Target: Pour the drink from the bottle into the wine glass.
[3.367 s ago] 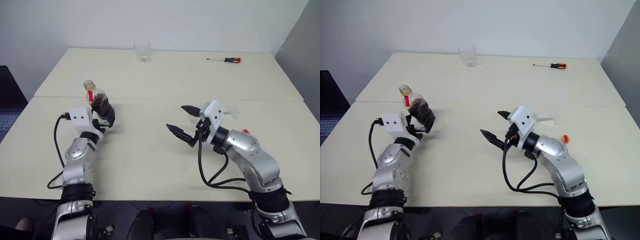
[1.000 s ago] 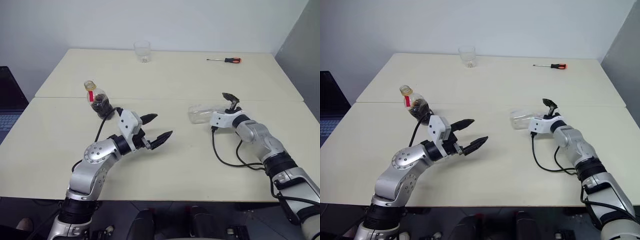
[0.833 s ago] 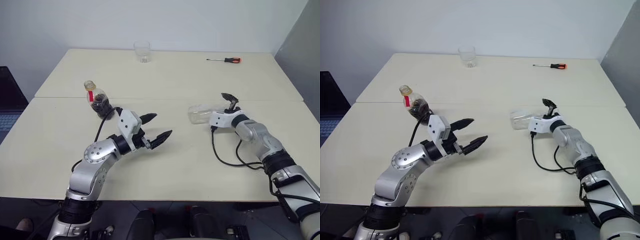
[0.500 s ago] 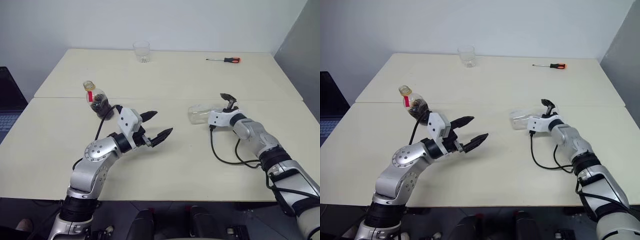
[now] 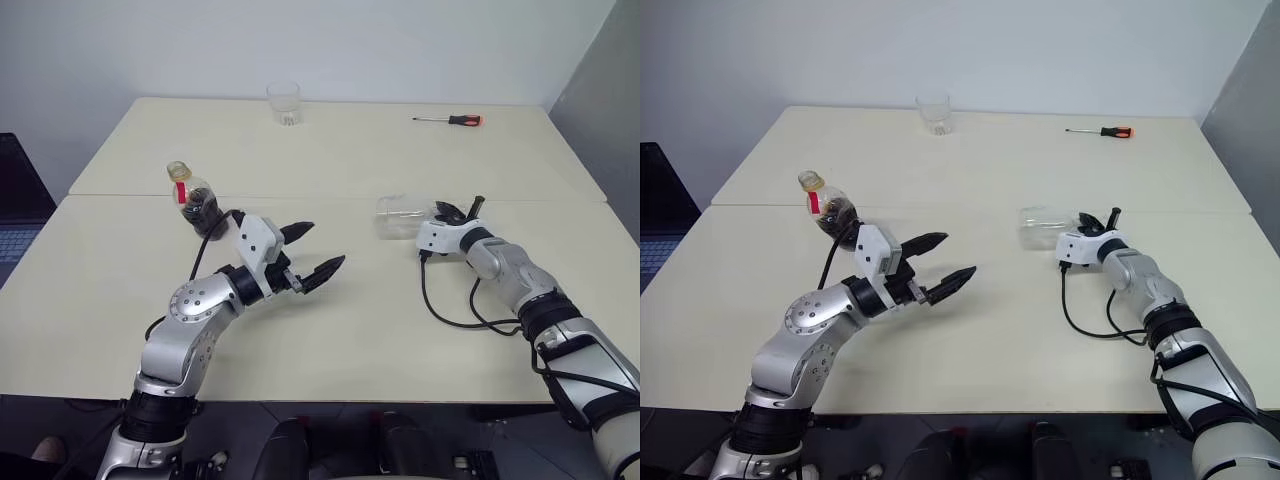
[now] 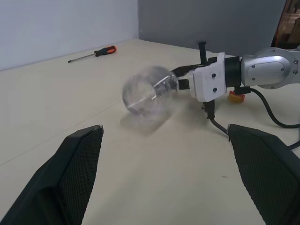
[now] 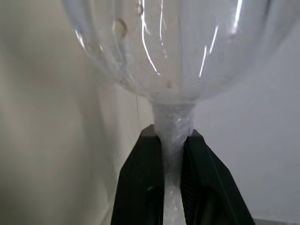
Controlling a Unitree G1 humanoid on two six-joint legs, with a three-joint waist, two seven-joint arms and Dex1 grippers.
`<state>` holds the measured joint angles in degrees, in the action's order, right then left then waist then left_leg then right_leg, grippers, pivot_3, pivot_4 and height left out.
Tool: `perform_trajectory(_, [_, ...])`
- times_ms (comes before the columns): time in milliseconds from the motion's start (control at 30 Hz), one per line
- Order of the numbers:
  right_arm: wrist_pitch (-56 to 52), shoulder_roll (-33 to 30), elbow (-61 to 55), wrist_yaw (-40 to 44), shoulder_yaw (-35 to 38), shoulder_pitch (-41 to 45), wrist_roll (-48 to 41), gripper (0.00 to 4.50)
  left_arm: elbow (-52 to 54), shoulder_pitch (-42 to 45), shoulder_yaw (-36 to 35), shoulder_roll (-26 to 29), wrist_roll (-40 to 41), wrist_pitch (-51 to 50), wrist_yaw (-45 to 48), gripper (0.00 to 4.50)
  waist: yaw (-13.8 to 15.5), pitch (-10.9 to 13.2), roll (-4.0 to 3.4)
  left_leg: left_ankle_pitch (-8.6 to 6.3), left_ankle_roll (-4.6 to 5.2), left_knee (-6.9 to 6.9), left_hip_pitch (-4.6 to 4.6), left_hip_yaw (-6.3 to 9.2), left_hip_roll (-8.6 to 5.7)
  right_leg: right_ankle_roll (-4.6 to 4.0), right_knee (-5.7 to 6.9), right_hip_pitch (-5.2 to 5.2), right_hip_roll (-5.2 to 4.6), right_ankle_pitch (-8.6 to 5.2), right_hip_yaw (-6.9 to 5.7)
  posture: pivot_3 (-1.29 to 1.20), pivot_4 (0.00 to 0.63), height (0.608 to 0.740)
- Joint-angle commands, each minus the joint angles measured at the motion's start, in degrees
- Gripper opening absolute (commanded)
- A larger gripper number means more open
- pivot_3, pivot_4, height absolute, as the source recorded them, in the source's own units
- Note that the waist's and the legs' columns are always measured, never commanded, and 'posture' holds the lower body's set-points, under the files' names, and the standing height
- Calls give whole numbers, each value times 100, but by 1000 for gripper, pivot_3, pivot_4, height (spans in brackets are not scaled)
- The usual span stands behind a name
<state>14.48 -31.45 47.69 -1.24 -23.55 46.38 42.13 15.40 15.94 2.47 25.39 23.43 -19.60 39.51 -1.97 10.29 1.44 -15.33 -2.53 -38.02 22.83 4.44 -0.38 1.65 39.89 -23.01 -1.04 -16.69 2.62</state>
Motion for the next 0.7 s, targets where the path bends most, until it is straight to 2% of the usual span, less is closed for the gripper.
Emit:
perform_trajectory(33, [41,-68,-45,-144,48,164,-10,157,90,105,-71,-12,4,90,26,4500,0,0,0,0,-1,0,0,0,0,0,0,0,0,0,0,0,150,740])
perform_trajectory(200, [31,-49,-78,-149,101,153,-87,157,71,126,-71,-10,0,89,30,4500,0,0,0,0,-1,0,0,-1,0,0,0,-1,0,0,1,0,150,740])
perform_trajectory(333, [69,230,-592,131,497,39,-765,157,140,54,-113,32,47,56,53,4500,-3,0,0,0,0,0,1,0,1,0,0,-3,0,0,2,0,150,740])
perform_trajectory(500, [81,1086,-1286,913,1044,-136,-2144,157,302,-117,-164,97,154,-54,123,4500,-118,0,0,0,-1,7,3,1,8,0,4,-12,3,0,2,0,150,740])
perform_trajectory(700, [-27,2215,-1657,1893,1464,-343,-3683,157,501,-249,-256,99,359,-283,118,4500,-118,0,-1,-3,5,5,5,5,7,0,4,-12,1,0,-2,0,150,740])
